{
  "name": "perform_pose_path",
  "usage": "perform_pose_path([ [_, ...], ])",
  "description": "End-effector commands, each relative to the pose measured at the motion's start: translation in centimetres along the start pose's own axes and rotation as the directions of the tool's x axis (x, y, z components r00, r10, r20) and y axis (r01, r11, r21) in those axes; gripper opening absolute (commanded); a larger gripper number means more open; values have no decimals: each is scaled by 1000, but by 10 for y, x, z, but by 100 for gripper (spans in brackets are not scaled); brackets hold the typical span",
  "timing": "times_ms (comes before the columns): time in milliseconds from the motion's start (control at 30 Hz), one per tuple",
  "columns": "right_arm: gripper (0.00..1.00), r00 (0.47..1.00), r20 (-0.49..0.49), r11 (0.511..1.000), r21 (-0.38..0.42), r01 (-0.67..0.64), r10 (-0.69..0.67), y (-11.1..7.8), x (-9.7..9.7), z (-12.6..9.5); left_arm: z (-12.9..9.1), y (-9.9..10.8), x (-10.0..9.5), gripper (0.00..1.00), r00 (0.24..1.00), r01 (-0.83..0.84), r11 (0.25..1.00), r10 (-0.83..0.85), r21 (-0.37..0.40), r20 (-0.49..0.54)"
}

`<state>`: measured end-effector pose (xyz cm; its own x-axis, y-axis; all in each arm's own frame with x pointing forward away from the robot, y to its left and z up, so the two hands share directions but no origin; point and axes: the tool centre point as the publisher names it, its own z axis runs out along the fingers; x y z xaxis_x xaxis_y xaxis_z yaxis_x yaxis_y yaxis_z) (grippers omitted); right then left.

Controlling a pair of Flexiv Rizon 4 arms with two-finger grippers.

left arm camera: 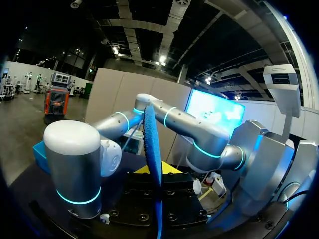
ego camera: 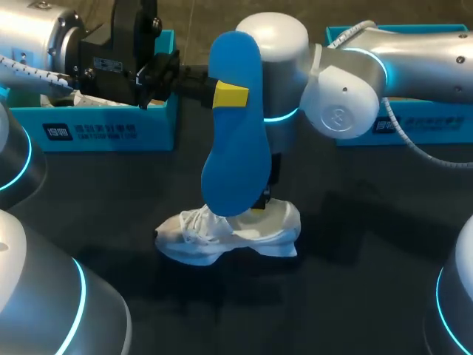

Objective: Take the shoe out of the shoebox, open the shoe tongue, remove and reinsert the insole, then place the shoe into the shoebox

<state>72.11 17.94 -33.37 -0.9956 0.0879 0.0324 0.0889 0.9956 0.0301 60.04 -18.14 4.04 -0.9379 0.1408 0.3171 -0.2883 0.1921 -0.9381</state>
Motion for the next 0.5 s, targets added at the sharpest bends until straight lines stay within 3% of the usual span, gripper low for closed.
perform_pose_path([
  [33, 0, 1000, 0, 1000, -3, 0, 0, -1, 0, -1, 1, 1, 0, 0, 1000, 0, 1000, 0, 0, 1],
  [433, 0, 1000, 0, 1000, -3, 0, 0, -1, 0, -1, 1, 1, 0, 0, 1000, 0, 1000, 0, 0, 1],
  [500, 0, 998, 35, 997, 37, -61, 60, -2, 1, -3, 1, 1, 0, 0, 1000, 0, 1000, 0, 0, 1],
])
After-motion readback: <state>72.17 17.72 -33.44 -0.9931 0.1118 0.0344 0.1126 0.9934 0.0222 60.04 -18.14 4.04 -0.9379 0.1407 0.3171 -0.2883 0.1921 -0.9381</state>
